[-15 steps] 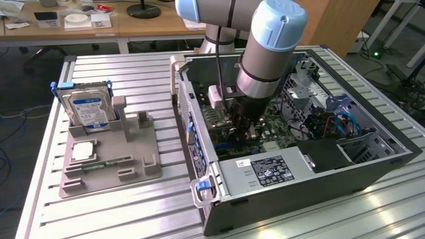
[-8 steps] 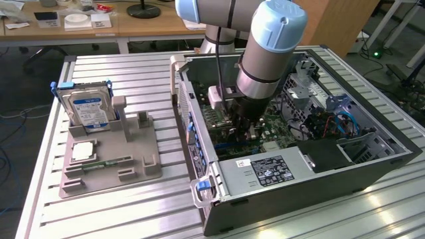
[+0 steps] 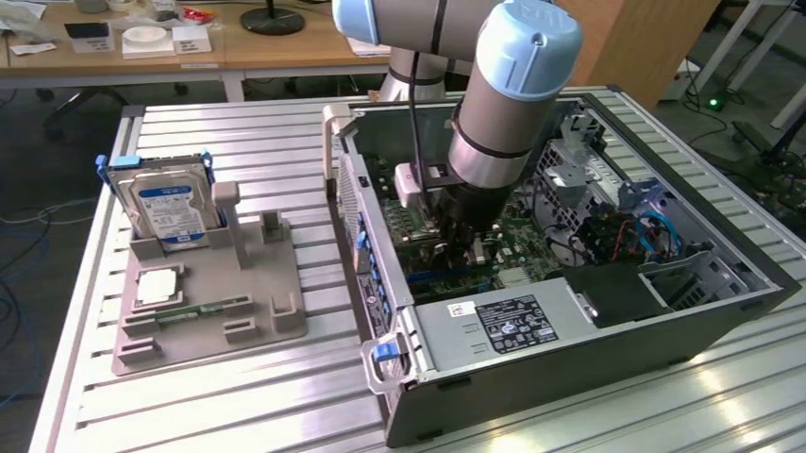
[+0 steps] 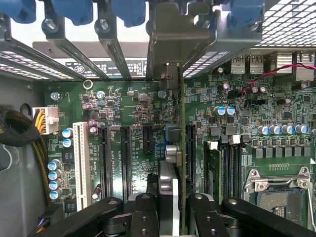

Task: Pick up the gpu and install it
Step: 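Insert the gpu into the slot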

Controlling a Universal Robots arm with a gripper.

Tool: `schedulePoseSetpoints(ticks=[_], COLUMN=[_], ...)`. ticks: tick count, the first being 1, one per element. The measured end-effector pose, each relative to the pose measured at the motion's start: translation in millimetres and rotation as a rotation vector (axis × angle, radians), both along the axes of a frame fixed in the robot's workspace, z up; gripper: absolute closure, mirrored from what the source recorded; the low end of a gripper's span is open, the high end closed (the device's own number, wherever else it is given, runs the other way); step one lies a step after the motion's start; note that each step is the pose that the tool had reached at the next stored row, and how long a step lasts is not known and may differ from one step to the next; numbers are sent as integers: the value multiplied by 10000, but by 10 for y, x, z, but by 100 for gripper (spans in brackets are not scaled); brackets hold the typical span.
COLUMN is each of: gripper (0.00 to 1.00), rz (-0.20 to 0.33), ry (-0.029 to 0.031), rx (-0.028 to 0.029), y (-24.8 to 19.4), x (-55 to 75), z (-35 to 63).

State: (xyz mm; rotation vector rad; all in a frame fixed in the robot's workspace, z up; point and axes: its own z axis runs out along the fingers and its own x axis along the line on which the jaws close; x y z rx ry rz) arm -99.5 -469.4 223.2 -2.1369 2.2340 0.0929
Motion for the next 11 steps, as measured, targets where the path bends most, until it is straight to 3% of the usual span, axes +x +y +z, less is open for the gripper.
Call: schedulePoseSetpoints(ticks=[11], gripper=[72], rz=[2], ry=[0], rx=[0], y=[0], x=[-11], z=[-1])
